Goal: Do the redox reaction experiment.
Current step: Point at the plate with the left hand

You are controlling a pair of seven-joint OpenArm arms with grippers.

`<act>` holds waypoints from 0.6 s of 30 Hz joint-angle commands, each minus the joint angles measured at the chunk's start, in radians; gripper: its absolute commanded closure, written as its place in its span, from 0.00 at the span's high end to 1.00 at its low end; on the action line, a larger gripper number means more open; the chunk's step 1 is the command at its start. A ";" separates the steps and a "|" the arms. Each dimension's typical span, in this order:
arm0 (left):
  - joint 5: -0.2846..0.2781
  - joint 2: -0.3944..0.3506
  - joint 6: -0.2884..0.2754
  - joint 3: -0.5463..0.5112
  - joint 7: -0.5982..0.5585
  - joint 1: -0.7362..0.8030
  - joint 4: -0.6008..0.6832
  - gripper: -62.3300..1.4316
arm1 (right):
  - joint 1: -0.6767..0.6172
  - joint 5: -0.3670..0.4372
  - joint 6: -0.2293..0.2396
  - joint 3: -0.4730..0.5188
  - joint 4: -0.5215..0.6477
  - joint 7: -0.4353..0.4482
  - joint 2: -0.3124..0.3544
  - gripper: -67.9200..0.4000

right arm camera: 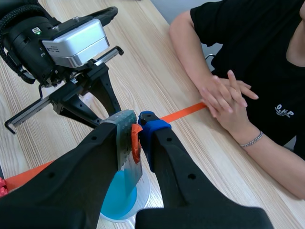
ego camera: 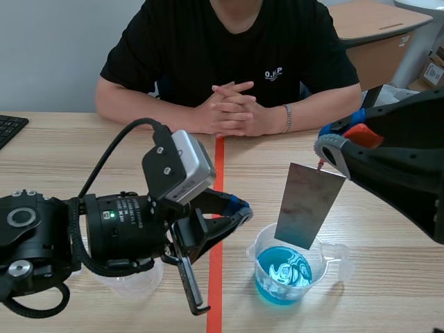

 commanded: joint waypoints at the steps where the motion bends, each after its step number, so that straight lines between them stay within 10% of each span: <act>1: -0.006 0.011 0.001 0.004 -0.008 -0.014 0.018 0.09 | 0.003 0.007 -0.006 0.003 0.005 0.012 0.013 0.03; 18: 0.016 0.039 0.028 0.028 -0.003 -0.023 -0.014 0.09 | 0.003 0.007 -0.006 0.003 0.005 0.012 0.013 0.03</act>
